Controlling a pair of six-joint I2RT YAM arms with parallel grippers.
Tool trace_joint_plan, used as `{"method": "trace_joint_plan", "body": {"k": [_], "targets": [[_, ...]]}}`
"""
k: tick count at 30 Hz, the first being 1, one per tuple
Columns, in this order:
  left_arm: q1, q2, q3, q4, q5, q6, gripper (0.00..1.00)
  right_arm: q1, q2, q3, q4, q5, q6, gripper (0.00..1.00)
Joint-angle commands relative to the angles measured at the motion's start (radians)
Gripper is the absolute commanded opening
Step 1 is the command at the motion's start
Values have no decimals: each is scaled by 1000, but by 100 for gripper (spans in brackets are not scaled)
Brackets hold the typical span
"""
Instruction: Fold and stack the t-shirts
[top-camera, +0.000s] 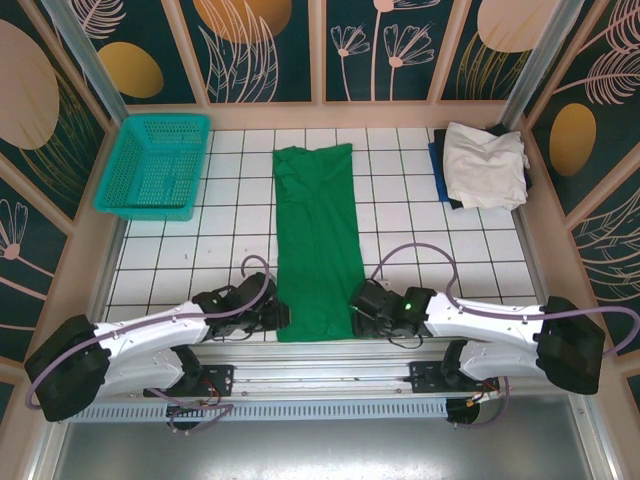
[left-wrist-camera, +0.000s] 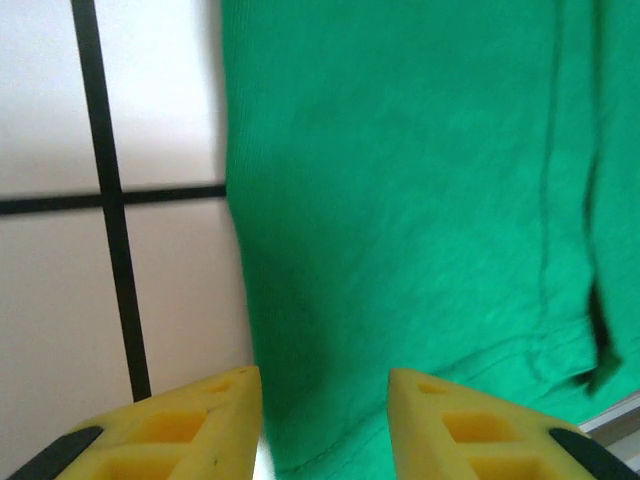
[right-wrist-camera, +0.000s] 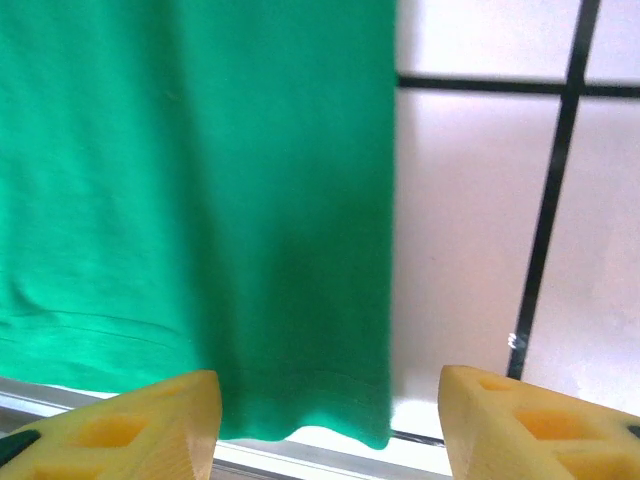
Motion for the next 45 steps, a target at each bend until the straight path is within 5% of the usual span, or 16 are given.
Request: {"method": "trace_joint_plan", "body": {"k": [1, 5, 12, 18, 25, 32, 45], "targets": [[-24, 33, -29, -1, 20, -56, 38, -13, -4, -21, 63, -32, 34, 60], [-47, 71, -37, 79, 61, -66, 36, -18, 40, -26, 101, -50, 21, 58], [-66, 163, -86, 253, 106, -94, 20, -27, 102, -10, 135, -66, 7, 35], [-66, 79, -51, 163, 67, -60, 0, -29, 99, 26, 68, -55, 7, 18], [-62, 9, 103, 34, -38, -30, 0, -75, 42, 129, -8, -23, -33, 0], [169, 16, 257, -43, -78, 91, 0, -213, 110, 292, -10, 24, -195, 0], [460, 463, 611, 1, 35, 286, 0, -565, 503, 613, 167, -140, -509, 0]]}}
